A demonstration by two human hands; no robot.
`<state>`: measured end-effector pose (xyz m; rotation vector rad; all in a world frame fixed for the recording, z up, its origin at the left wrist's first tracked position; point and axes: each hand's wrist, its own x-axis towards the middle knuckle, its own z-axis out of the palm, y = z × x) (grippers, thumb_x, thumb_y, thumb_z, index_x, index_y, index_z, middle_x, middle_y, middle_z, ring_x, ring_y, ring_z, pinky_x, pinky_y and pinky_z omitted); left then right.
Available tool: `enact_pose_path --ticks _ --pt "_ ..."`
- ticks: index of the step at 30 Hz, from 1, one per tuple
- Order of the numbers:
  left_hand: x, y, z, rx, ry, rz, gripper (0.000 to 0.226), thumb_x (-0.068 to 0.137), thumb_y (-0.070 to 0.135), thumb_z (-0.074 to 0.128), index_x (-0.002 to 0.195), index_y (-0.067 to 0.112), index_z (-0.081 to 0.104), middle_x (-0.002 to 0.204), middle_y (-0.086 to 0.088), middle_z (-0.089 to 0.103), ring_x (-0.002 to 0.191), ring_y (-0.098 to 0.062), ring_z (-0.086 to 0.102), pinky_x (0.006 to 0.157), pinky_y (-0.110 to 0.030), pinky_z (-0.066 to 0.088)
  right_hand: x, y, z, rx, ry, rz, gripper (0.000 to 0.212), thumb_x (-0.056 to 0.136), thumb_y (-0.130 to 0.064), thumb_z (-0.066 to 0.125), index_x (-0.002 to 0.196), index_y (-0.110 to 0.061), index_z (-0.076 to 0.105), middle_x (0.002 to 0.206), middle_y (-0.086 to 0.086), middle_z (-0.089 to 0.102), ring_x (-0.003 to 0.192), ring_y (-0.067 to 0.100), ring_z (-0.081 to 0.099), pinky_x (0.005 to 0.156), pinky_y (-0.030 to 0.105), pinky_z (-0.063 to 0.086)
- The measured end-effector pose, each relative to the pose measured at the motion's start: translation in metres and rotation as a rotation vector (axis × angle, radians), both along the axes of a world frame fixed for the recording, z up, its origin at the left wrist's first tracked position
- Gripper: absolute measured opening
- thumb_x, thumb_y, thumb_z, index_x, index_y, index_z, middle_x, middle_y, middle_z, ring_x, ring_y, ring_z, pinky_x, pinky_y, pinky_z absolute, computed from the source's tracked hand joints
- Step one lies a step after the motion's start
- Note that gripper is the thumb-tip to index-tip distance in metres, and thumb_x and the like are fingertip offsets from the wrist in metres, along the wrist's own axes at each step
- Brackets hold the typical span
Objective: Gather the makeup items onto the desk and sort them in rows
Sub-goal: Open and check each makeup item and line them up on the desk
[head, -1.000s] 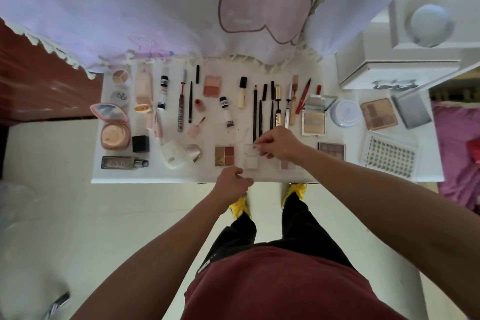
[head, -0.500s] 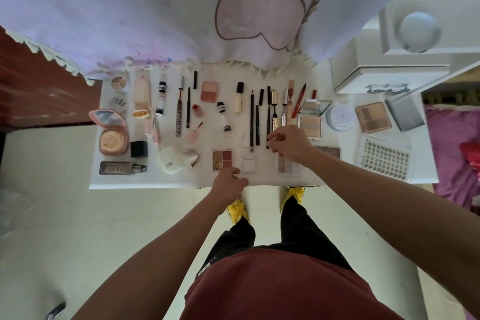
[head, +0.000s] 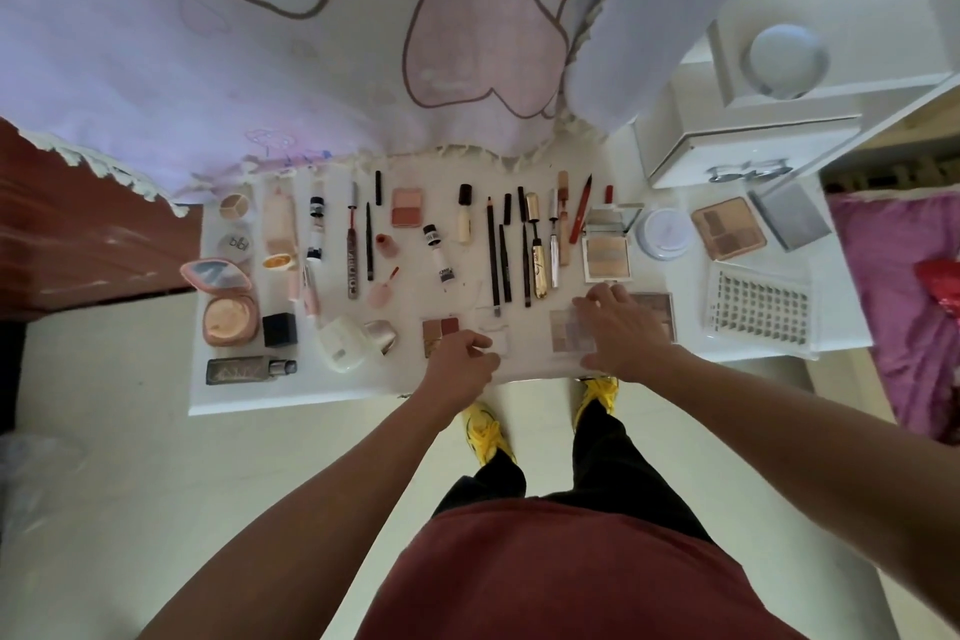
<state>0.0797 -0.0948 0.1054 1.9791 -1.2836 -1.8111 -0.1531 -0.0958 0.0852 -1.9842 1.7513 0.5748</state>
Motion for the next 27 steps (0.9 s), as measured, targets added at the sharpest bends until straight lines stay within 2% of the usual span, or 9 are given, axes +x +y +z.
enact_pose_path --ticks 5,10,13,16,18,21,24,27 --pt "0.004 -0.002 0.008 0.008 0.002 0.014 0.019 0.09 0.009 0.061 0.108 0.009 0.057 0.085 -0.008 0.06 0.07 -0.017 0.06 0.063 -0.028 0.048 -0.003 -0.004 -0.002 0.001 0.014 0.028 0.07 0.072 -0.048 0.073 0.127 -0.015 0.045 0.126 0.005 0.044 0.119 0.023 0.042 0.088 0.037 0.052" --pt "0.009 -0.015 0.019 -0.028 0.02 0.092 0.024 0.087 0.007 0.064 0.11 0.003 0.062 0.086 -0.013 0.065 0.07 -0.02 0.062 0.066 -0.033 0.052 -0.009 -0.007 0.012 -0.009 -0.047 -0.063 0.076 0.066 -0.058 0.07 0.126 -0.017 0.048 0.123 0.002 0.046 0.117 0.021 0.043 0.082 0.034 0.046" --pt "0.006 -0.026 0.032 -0.056 0.089 0.122 0.023 0.088 0.005 0.065 0.11 -0.001 0.063 0.089 -0.014 0.067 0.071 -0.02 0.063 0.065 -0.03 0.053 -0.009 -0.012 0.033 -0.034 -0.236 -0.212 0.077 0.064 -0.056 0.076 0.127 -0.019 0.05 0.119 -0.001 0.049 0.108 0.018 0.049 0.082 0.034 0.046" --pt "0.001 -0.037 0.048 -0.093 0.206 0.088 0.025 0.086 0.009 0.07 0.11 0.003 0.066 0.095 -0.013 0.068 0.074 -0.017 0.065 0.06 -0.022 0.054 -0.004 -0.019 0.059 -0.007 -0.531 -0.403 0.065 0.06 -0.049 0.084 0.112 -0.017 0.061 0.107 0.001 0.058 0.092 0.02 0.057 0.082 0.038 0.051" --pt "-0.003 -0.043 0.059 -0.138 0.277 0.056 0.031 0.083 0.011 0.074 0.112 0.006 0.066 0.103 -0.011 0.069 0.084 -0.017 0.066 0.069 -0.025 0.057 0.001 -0.023 0.078 0.009 -0.7 -0.465 0.064 0.053 -0.053 0.083 0.102 -0.016 0.068 0.099 0.008 0.065 0.089 0.027 0.062 0.085 0.046 0.052" --pt "-0.007 -0.053 0.076 -0.177 0.36 0.052 0.041 0.079 0.01 0.077 0.117 0.005 0.063 0.107 -0.008 0.07 0.09 -0.018 0.067 0.081 -0.035 0.058 0.006 -0.027 0.1 0.029 -0.817 -0.488 0.064 0.051 -0.053 0.081 0.103 -0.016 0.072 0.099 0.016 0.069 0.092 0.034 0.064 0.088 0.051 0.05" --pt "-0.006 -0.061 0.089 -0.185 0.437 0.037 0.043 0.077 0.006 0.076 0.117 0.001 0.062 0.109 -0.016 0.07 0.093 -0.023 0.068 0.084 -0.036 0.057 0.01 -0.03 0.117 0.061 -0.861 -0.49 0.047 0.064 -0.037 0.086 0.105 -0.018 0.073 0.1 0.02 0.068 0.084 0.033 0.062 0.08 0.044 0.052" --pt "-0.004 -0.064 0.099 -0.191 0.512 0.044 0.041 0.077 0.003 0.074 0.116 -0.001 0.062 0.115 -0.023 0.067 0.097 -0.027 0.066 0.089 -0.039 0.055 0.014 -0.031 0.133 0.079 -0.921 -0.497 0.036 0.071 -0.022 0.086 0.104 -0.015 0.074 0.095 0.022 0.068 0.078 0.018 0.058 0.072 0.032 0.047"
